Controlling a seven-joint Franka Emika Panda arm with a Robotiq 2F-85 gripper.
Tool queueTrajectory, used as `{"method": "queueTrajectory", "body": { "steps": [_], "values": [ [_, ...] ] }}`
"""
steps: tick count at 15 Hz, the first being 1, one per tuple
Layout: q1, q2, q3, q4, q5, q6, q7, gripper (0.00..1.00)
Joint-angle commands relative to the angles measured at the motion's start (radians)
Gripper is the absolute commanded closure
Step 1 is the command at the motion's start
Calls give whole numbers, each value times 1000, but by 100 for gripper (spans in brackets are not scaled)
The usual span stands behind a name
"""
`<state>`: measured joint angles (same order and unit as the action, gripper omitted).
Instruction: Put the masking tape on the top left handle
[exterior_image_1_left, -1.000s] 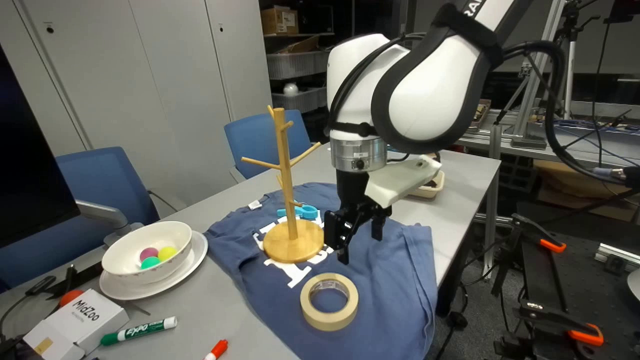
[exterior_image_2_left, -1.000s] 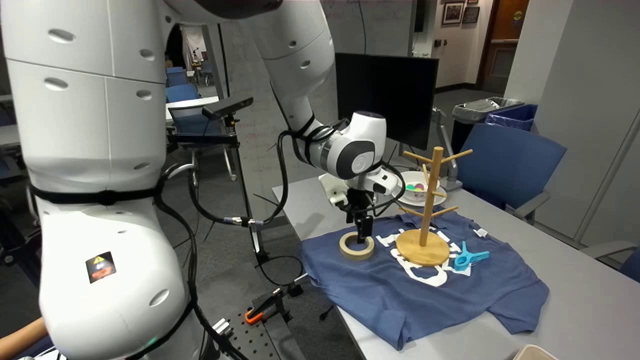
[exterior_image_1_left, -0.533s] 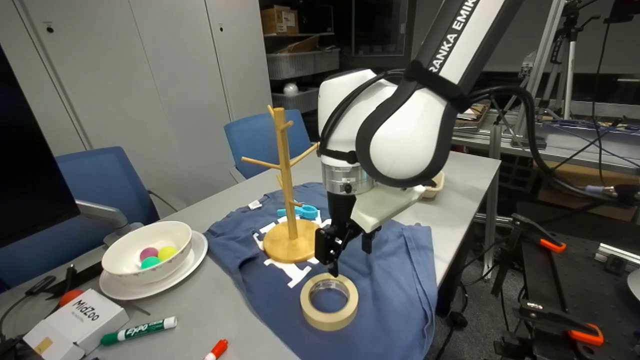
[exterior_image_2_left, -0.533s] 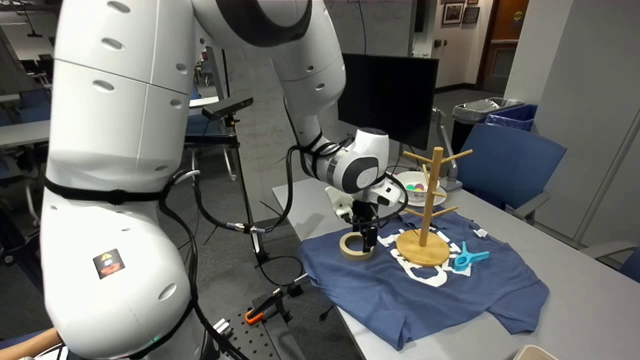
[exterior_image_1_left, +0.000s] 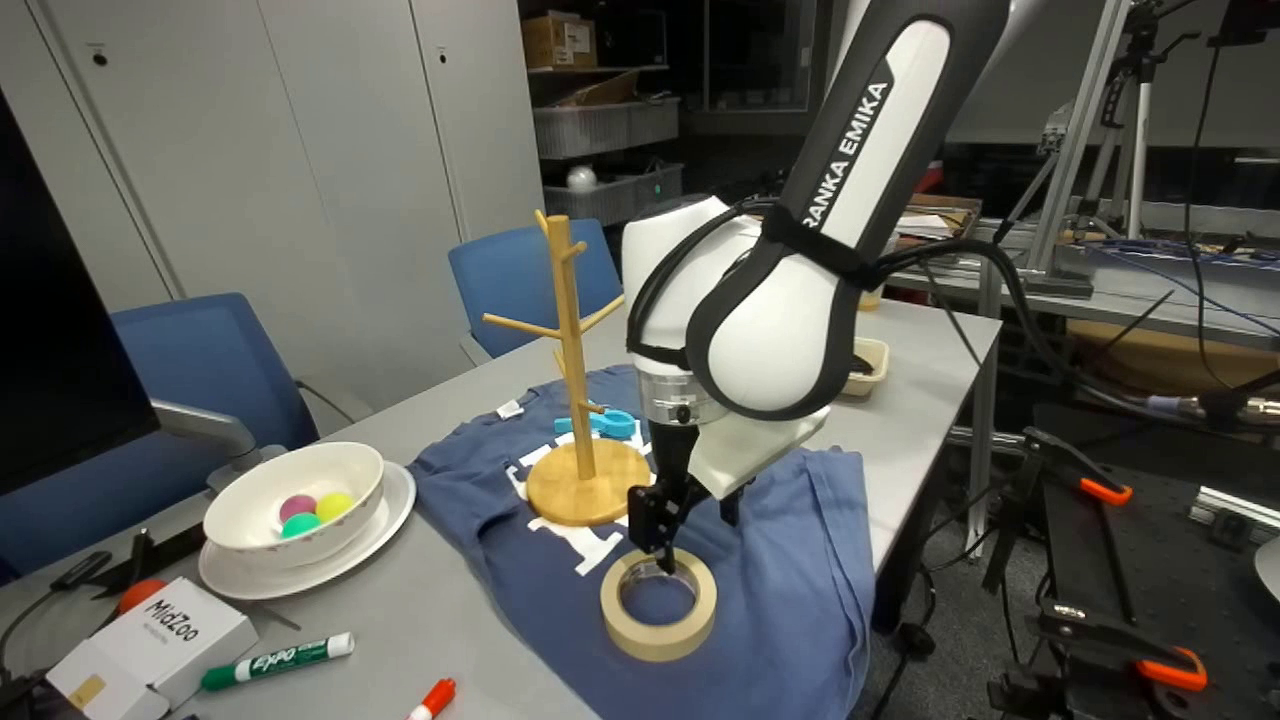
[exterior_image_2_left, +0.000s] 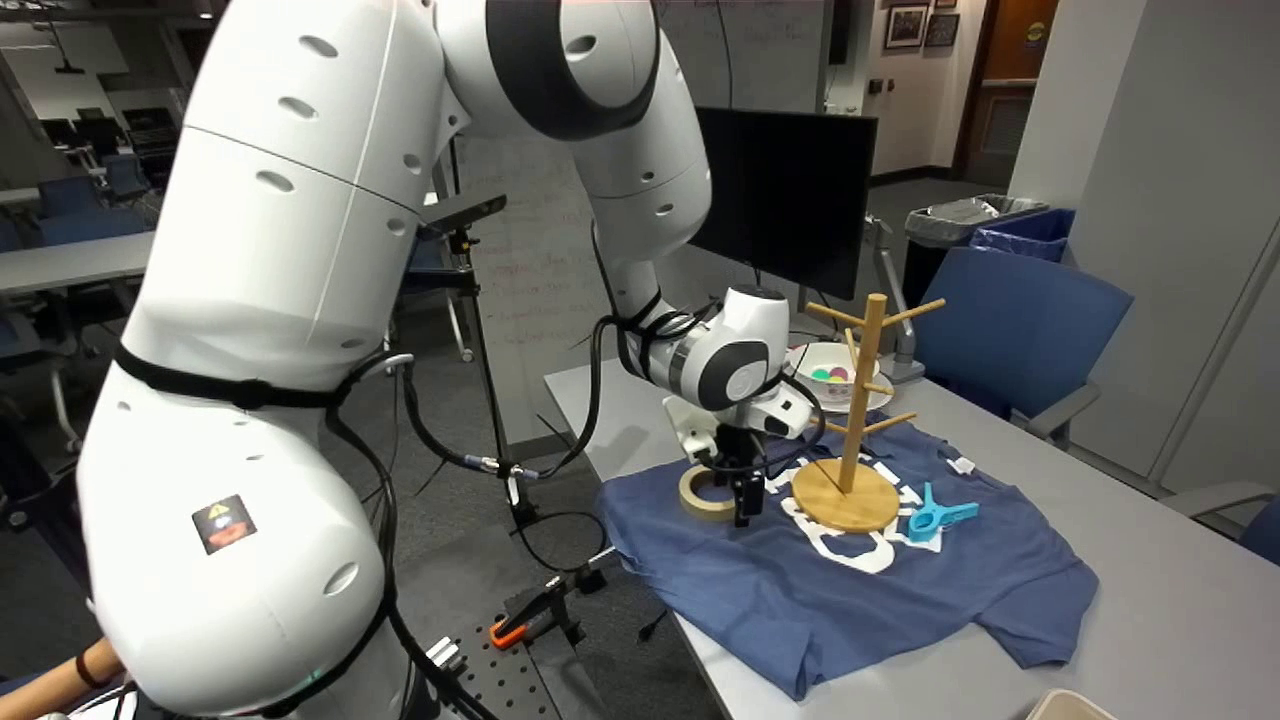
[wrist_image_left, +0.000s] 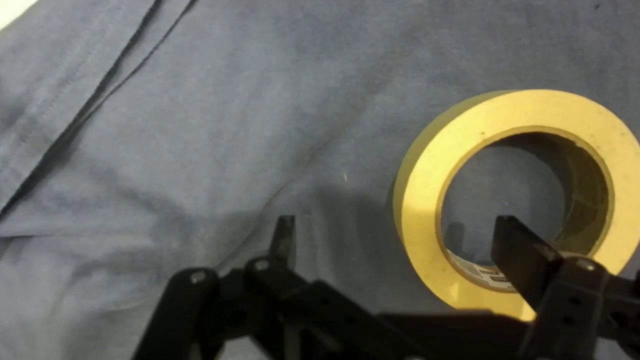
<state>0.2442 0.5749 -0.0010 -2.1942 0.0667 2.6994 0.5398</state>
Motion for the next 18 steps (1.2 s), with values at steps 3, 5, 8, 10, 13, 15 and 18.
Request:
{"method": "queueTrajectory", "body": {
  "steps": [3,5,8,10,13,15,18],
  "values": [
    [17,7,-16,7,15,-3,-11,0],
    [32,21,-33,13,6,3,9,0],
    [36,53,-31,25,8,7,6,0],
    [49,70,-35,33,2,5,10,0],
    [61,88,-33,43,4,2,7,0],
    [70,95,-36,47,4,1,9,0],
    [75,93,-38,49,5,1,9,0]
  ]
}}
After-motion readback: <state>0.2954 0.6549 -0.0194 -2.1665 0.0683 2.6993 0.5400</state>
